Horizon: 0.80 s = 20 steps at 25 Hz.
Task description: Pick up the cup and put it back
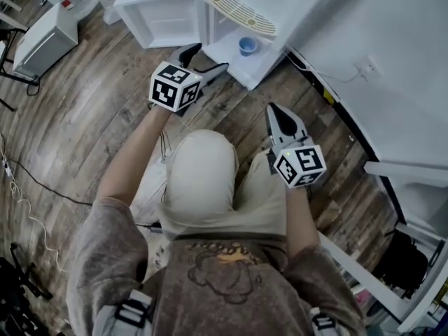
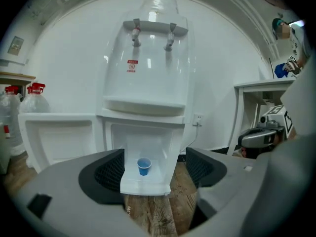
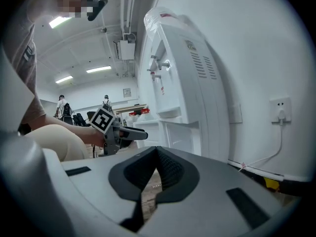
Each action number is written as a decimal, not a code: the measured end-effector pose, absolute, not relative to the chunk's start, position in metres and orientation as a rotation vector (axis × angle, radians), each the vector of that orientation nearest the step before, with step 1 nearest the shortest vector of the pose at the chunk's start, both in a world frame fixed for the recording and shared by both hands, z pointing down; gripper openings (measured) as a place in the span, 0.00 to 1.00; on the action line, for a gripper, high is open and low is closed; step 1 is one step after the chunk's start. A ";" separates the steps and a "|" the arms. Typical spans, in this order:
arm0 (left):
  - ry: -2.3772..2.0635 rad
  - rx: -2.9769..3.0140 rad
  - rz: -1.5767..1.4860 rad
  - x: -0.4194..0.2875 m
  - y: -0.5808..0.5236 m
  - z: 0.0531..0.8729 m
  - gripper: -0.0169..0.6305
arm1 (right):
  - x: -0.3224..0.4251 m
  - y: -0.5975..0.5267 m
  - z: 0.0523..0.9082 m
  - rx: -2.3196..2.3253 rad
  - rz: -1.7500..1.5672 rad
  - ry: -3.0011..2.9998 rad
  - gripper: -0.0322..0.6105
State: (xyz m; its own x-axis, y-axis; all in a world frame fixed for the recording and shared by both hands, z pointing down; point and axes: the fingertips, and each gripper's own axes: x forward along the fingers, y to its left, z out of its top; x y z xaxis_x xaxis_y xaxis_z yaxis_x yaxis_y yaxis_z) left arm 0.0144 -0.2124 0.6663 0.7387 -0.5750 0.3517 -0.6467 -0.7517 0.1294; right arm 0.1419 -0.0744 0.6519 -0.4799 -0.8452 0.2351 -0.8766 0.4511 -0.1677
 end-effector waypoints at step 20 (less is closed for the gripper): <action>-1.130 2.670 0.222 -0.029 -0.146 0.626 0.50 | 0.154 -0.068 0.647 1.538 0.383 -2.568 0.05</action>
